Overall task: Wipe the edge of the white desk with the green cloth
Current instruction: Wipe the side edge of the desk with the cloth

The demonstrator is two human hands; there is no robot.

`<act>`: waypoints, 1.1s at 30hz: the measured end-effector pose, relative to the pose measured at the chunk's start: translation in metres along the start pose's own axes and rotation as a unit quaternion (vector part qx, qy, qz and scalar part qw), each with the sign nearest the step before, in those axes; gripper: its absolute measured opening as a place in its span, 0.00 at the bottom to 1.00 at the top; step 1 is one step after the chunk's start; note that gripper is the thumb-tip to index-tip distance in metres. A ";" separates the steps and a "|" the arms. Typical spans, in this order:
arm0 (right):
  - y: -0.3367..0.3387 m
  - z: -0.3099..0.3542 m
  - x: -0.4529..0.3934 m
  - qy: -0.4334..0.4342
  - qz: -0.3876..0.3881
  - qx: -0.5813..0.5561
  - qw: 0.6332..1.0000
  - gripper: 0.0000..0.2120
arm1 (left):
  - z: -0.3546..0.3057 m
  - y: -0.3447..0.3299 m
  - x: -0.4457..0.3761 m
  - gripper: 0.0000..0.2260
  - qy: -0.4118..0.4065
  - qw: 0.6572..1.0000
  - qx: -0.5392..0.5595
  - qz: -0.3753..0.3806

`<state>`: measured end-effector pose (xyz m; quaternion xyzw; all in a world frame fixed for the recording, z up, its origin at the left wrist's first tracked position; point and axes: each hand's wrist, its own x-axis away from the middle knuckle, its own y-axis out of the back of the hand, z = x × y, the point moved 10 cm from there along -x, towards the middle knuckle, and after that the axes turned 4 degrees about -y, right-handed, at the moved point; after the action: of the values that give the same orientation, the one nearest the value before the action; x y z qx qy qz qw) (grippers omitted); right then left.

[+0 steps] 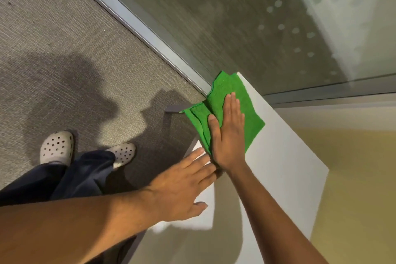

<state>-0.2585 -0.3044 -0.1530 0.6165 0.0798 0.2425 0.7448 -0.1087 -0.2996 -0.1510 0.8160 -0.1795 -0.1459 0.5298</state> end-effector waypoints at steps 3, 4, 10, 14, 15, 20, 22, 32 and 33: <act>0.010 -0.006 -0.023 0.003 -0.011 0.039 0.999 0.35 | 0.000 -0.001 0.001 0.37 0.006 1.000 0.008 -0.002; 0.015 -0.009 -0.039 -0.011 -0.023 0.049 0.998 0.36 | 0.000 -0.002 0.001 0.37 0.006 1.000 0.014 0.000; 0.037 -0.019 -0.110 -0.083 -0.083 0.028 0.993 0.30 | 0.002 -0.003 0.001 0.36 0.004 1.000 0.022 0.009; 0.050 -0.057 -0.091 -0.107 -0.116 0.005 0.988 0.24 | 0.003 -0.001 0.002 0.37 0.010 0.999 0.031 0.006; 0.055 -0.072 -0.087 -0.134 -0.121 0.009 0.983 0.25 | 0.003 -0.001 0.002 0.37 0.010 0.999 0.033 0.003; 0.052 -0.095 -0.090 -0.254 -0.118 0.039 0.959 0.28 | 0.005 -0.001 0.001 0.37 0.020 0.999 0.048 -0.013; 0.039 -0.072 -0.086 -0.201 -0.104 0.041 0.973 0.30 | 0.005 -0.003 0.002 0.37 0.021 0.999 0.046 -0.011; -0.004 -0.022 0.003 0.078 0.019 0.008 0.997 0.28 | 0.001 -0.004 0.002 0.38 0.017 0.999 0.032 -0.005; -0.001 -0.022 -0.006 0.085 0.014 0.016 0.996 0.28 | 0.001 -0.004 0.001 0.38 0.016 0.999 0.034 -0.004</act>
<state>-0.2724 -0.2882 -0.1595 0.6070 0.1379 0.3031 0.7216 -0.1073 -0.2996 -0.1547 0.8366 -0.1724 -0.1285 0.5039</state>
